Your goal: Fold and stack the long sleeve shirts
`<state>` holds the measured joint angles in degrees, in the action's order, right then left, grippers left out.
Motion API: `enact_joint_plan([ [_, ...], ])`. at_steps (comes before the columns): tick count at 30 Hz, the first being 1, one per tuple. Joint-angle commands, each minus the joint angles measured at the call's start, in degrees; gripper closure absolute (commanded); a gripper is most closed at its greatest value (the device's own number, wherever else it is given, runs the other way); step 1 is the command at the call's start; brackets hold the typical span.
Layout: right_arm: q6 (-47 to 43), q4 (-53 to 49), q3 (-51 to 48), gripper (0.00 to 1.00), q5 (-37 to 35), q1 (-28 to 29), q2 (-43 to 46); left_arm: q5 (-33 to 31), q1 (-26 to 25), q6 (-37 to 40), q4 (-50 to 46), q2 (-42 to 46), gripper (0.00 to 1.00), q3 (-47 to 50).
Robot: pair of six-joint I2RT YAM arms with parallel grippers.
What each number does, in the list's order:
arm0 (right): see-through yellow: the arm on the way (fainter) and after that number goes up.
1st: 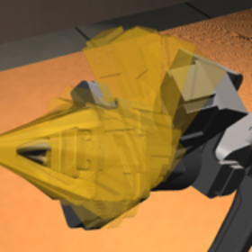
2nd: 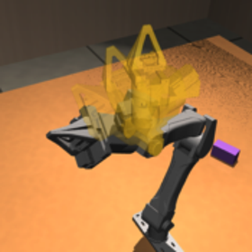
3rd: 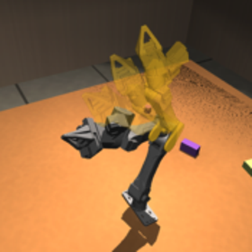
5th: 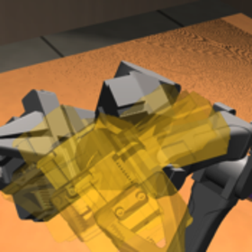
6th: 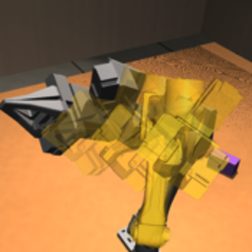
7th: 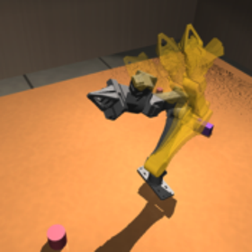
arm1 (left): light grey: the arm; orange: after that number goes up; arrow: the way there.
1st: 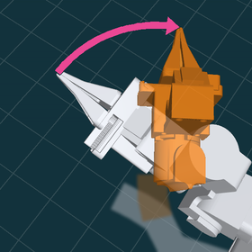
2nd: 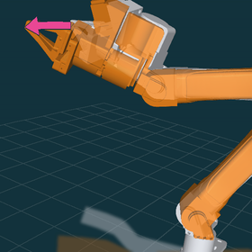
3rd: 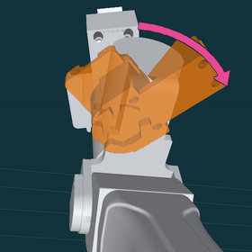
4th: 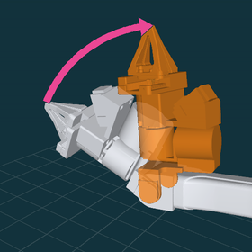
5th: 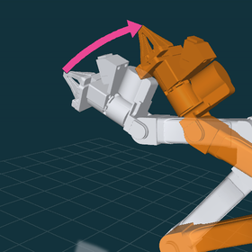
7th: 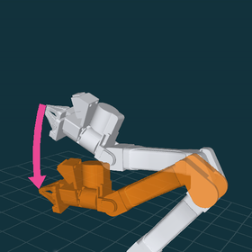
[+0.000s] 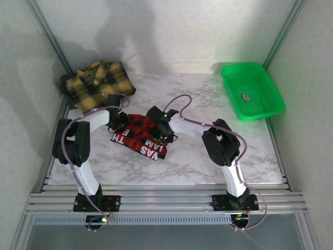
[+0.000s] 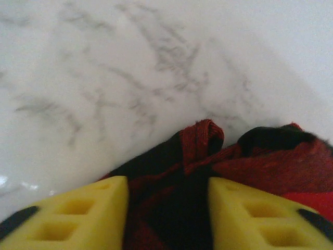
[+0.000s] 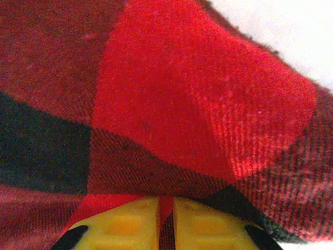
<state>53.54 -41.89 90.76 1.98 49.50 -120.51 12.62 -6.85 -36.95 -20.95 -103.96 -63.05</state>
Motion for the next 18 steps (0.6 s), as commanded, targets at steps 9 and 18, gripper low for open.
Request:
enact_joint_plan([
  [9, -15.39, -8.30, 4.74, 0.47, -8.00, -2.08, 8.29, 3.94, 3.45, -1.31, -2.15, 22.22, 0.00, 9.76],
  [18, -18.02, -7.70, 1.79, 0.30, -0.64, -0.78, 15.60, 17.44, 6.67, 5.31, 6.97, 18.20, 0.00, 16.60],
])
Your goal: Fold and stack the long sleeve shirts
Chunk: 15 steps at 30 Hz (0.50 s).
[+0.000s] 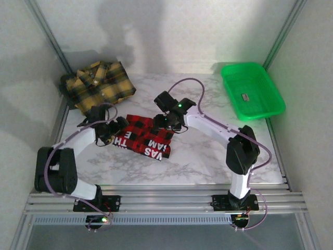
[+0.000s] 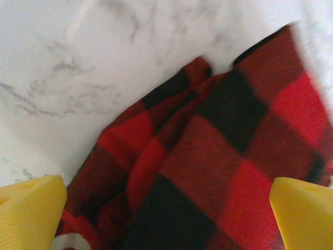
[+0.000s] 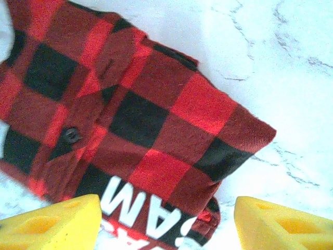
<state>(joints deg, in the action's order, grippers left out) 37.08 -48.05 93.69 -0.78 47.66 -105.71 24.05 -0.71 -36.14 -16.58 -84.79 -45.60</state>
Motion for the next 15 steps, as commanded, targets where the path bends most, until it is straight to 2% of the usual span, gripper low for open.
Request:
enact_joint_plan([
  [1, -0.79, -0.69, -2.25, 0.29, 2.26, 1.36, 1.00, 7.53, 0.53, 5.58, 2.34, -1.89, 0.00, -1.56],
  [5, 1.59, 1.22, -3.01, 0.29, 3.51, 2.15, -0.75, 9.39, 0.53, 7.83, 0.38, -3.48, 0.00, -1.50],
  [9, 3.61, 1.97, -2.45, 0.28, 5.21, 2.39, -4.70, 11.08, 0.53, 5.59, 2.16, -5.16, 0.00, 3.02],
  [15, 2.78, -0.18, 3.93, 0.28, 6.67, 2.50, -12.50, 11.54, -0.42, 7.27, 2.13, -7.80, 0.03, 5.25],
])
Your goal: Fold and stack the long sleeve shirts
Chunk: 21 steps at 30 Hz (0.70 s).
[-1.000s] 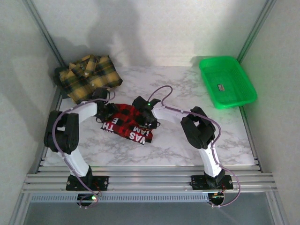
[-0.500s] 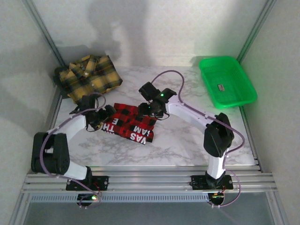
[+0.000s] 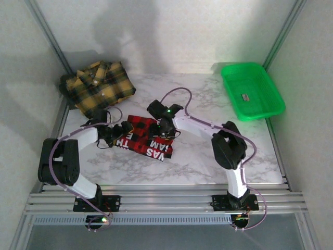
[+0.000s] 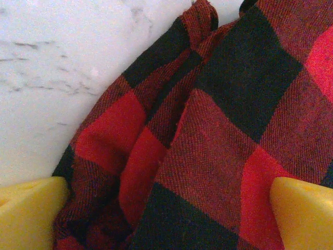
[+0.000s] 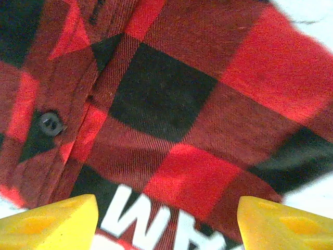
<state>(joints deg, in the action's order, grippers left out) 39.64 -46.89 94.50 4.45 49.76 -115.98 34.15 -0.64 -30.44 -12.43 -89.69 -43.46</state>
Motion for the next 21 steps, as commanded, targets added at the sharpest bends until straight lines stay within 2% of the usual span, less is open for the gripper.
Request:
enact_joint_plan([
  [1, 0.20, -1.77, 3.72, 0.28, 1.31, 0.35, -3.01, 1.36, -0.59, 2.13, -2.33, -3.18, 0.08, 3.19],
  [7, 1.02, -0.28, 2.07, 0.28, 1.78, 0.15, -3.28, 2.12, -0.57, 2.53, -2.19, -2.79, 0.57, 4.43],
  [11, 1.74, 1.41, 0.22, 0.28, 2.38, -0.01, -2.65, 3.21, -0.58, 2.40, -2.85, -0.74, 0.81, 3.52],
  [15, 2.57, 3.13, -3.82, 0.28, 1.74, -0.05, 1.10, 1.47, -0.50, 3.72, -7.46, 4.01, 0.94, -0.54],
  [18, 1.67, 1.77, -6.44, 0.26, -0.76, -0.23, 5.80, -3.68, -0.42, 6.26, -13.45, 8.43, 0.97, -5.06],
  [21, 0.64, 1.50, -10.16, 0.19, -4.61, -0.21, 13.16, -8.61, -0.41, 8.48, -18.83, 11.69, 0.99, -9.73],
])
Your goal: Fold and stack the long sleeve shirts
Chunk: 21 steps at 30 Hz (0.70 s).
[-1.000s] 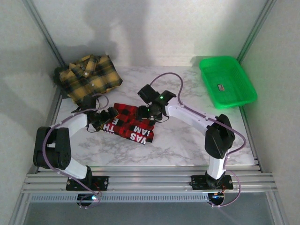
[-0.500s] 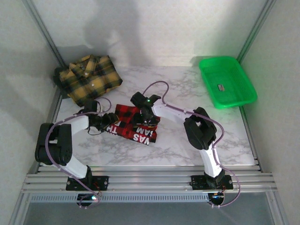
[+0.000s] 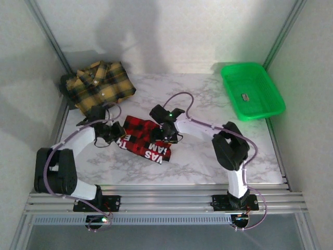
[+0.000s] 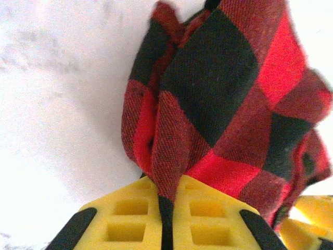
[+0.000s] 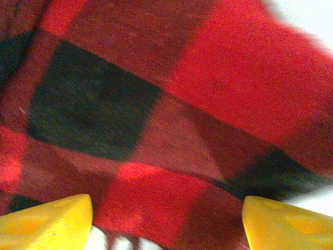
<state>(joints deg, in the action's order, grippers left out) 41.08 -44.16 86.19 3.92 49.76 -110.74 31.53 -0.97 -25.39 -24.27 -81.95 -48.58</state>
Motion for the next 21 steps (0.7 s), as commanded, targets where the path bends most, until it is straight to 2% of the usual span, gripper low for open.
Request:
enact_joint_plan([
  [1, -1.12, -0.79, -3.42, 0.16, -5.82, -0.26, 10.62, -7.74, -0.08, 3.89, -8.23, 5.05, 0.99, -6.09],
  [6, -2.89, 0.75, -10.63, 0.07, -9.93, -1.00, 24.88, -13.97, -0.17, 5.19, -14.00, 9.22, 1.00, -13.17],
  [12, -3.88, -1.35, -14.90, 0.01, -11.54, -1.84, 36.33, -21.99, -0.96, 7.05, -22.73, 9.77, 1.00, -25.43],
  [15, -3.90, -1.96, -16.19, 0.01, -11.91, -2.14, 40.29, -29.23, -2.96, 8.95, -26.66, 8.50, 1.00, -32.23],
  [21, -3.46, -5.09, -17.32, 0.01, -11.08, -2.81, 44.82, -38.48, -5.34, 12.90, -32.93, 4.57, 1.00, -41.51],
])
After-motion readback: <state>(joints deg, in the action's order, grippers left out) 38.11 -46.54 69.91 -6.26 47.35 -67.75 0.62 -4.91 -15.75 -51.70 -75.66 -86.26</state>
